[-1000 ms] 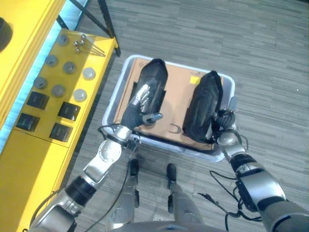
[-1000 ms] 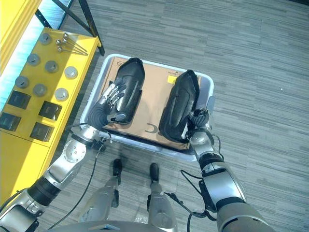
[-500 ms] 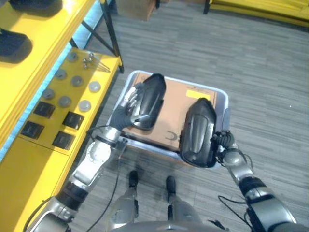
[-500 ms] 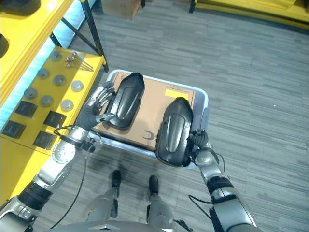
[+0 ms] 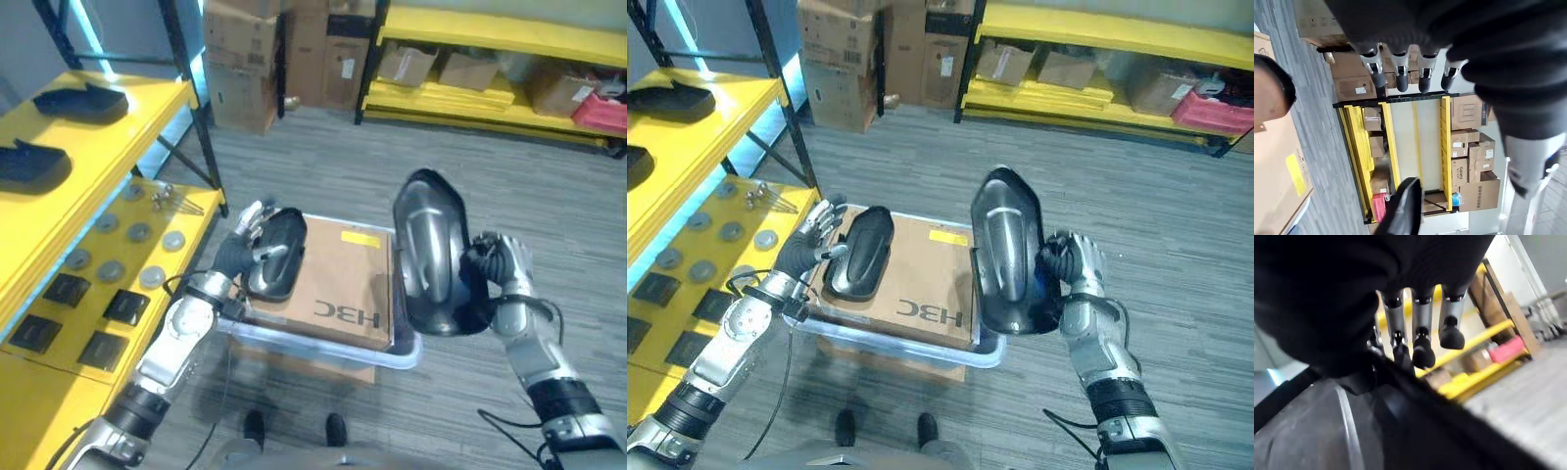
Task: Move parts from the plastic box to the shelf.
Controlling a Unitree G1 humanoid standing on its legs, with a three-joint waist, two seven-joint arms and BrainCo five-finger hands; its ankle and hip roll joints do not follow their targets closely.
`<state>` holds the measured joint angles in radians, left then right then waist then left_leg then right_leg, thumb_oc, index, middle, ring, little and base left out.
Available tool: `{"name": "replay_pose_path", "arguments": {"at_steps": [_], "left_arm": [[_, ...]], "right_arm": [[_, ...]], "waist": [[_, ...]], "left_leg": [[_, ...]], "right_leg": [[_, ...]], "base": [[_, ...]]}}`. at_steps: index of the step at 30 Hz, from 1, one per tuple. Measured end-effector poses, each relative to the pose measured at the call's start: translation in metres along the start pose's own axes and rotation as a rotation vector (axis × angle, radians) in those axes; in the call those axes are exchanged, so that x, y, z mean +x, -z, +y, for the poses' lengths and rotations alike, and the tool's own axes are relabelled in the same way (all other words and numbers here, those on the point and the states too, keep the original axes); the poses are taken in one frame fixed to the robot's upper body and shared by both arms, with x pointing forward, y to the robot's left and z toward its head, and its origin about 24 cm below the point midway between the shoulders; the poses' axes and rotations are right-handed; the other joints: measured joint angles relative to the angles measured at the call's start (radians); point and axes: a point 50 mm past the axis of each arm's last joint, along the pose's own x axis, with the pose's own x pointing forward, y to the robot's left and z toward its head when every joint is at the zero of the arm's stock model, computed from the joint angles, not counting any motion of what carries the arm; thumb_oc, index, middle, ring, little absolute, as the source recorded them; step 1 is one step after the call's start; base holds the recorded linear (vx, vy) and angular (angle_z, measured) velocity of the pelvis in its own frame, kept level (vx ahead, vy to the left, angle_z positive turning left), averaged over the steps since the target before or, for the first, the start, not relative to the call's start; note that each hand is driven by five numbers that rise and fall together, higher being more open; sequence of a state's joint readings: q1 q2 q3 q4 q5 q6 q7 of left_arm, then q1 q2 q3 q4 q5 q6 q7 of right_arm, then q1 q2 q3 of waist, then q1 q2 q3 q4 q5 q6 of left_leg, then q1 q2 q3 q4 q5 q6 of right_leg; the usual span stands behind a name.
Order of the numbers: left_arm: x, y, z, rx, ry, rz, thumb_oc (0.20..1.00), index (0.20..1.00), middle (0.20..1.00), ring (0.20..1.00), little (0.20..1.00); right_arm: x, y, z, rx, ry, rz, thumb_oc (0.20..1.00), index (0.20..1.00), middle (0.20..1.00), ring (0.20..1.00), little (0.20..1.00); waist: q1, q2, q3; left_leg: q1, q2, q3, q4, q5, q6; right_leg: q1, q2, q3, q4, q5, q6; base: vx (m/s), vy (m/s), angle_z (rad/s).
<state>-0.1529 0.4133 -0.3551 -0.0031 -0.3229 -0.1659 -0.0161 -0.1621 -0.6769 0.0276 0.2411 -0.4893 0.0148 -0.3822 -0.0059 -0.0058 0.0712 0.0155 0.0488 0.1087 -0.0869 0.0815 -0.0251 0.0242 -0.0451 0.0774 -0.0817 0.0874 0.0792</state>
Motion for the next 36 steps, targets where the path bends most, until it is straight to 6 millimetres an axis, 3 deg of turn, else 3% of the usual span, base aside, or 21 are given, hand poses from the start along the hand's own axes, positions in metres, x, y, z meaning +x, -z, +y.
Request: {"name": "replay_pose_path", "arguments": {"at_steps": [6, 11, 16, 18, 23, 31, 36], "left_arm": [[0.004, 0.028, -0.017, -0.054, 0.043, 0.142, 1.000, 1.000, 1.000, 1.000, 1.000], [0.012, 0.039, -0.043, -0.111, 0.113, 0.198, 1.000, 1.000, 1.000, 1.000, 1.000], [0.022, 0.032, -0.050, -0.146, 0.128, 0.167, 1.000, 1.000, 1.000, 1.000, 1.000], [0.040, 0.014, -0.059, -0.169, 0.157, 0.103, 1.000, 1.000, 1.000, 1.000, 1.000], [0.049, 0.004, -0.068, -0.192, 0.172, 0.077, 1.000, 1.000, 1.000, 1.000, 1.000], [0.053, 0.003, -0.083, -0.215, 0.166, 0.080, 1.000, 1.000, 1.000, 1.000, 1.000], [0.056, 0.017, -0.084, -0.232, 0.099, 0.144, 1.000, 1.000, 1.000, 1.000, 1.000]], "right_arm": [[0.006, -0.042, -0.034, -0.111, 0.147, -0.227, 0.200, 0.200, 0.200, 0.200, 0.200], [0.004, -0.059, -0.040, -0.163, 0.194, -0.320, 0.200, 0.200, 0.200, 0.200, 0.200], [0.003, -0.066, -0.036, -0.172, 0.185, -0.355, 0.200, 0.200, 0.200, 0.200, 0.200], [0.008, -0.083, -0.032, -0.178, 0.213, -0.419, 0.200, 0.200, 0.200, 0.200, 0.200], [0.015, -0.107, -0.036, -0.141, 0.282, -0.493, 0.200, 0.200, 0.200, 0.200, 0.200], [0.011, -0.138, -0.029, -0.045, 0.293, -0.575, 0.200, 0.200, 0.200, 0.200, 0.200], [0.005, -0.149, -0.032, 0.027, 0.344, -0.597, 0.200, 0.200, 0.200, 0.200, 0.200]], "waist": [[-0.029, 0.015, -0.012], [-0.043, 0.012, -0.019], [-0.055, 0.010, -0.025], [-0.058, 0.012, -0.036], [-0.058, 0.012, -0.037], [-0.057, 0.012, -0.037], [-0.060, 0.012, -0.037]], "left_leg": [[0.016, 0.000, 0.005, 0.000, -0.002, 0.001], [0.026, 0.000, 0.025, 0.000, -0.008, 0.002], [0.029, 0.000, 0.030, 0.000, -0.008, 0.002], [0.034, 0.000, 0.036, 0.000, -0.011, 0.001], [0.036, 0.000, 0.042, 0.000, -0.011, 0.001], [0.037, 0.000, 0.046, 0.000, -0.010, -0.001], [0.037, 0.000, 0.050, 0.000, -0.011, -0.001]], "right_leg": [[0.013, 0.000, 0.005, 0.000, -0.004, 0.000], [0.014, 0.000, 0.022, 0.000, -0.004, 0.001], [0.014, 0.000, 0.025, 0.000, -0.004, 0.001], [0.016, 0.000, 0.031, 0.000, -0.007, 0.007], [0.016, 0.000, 0.037, 0.000, -0.007, 0.006], [0.015, 0.000, 0.043, 0.000, -0.004, 0.003], [0.013, 0.000, 0.044, 0.000, -0.005, 0.003]], "base": [[0.00, 0.003, -0.02], [-0.01, 0.008, -0.11], [0.00, 0.006, -0.04], [-0.01, 0.007, -0.07], [0.00, 0.002, -0.01], [0.00, 0.000, 0.00], [-0.01, 0.003, -0.01]]}}
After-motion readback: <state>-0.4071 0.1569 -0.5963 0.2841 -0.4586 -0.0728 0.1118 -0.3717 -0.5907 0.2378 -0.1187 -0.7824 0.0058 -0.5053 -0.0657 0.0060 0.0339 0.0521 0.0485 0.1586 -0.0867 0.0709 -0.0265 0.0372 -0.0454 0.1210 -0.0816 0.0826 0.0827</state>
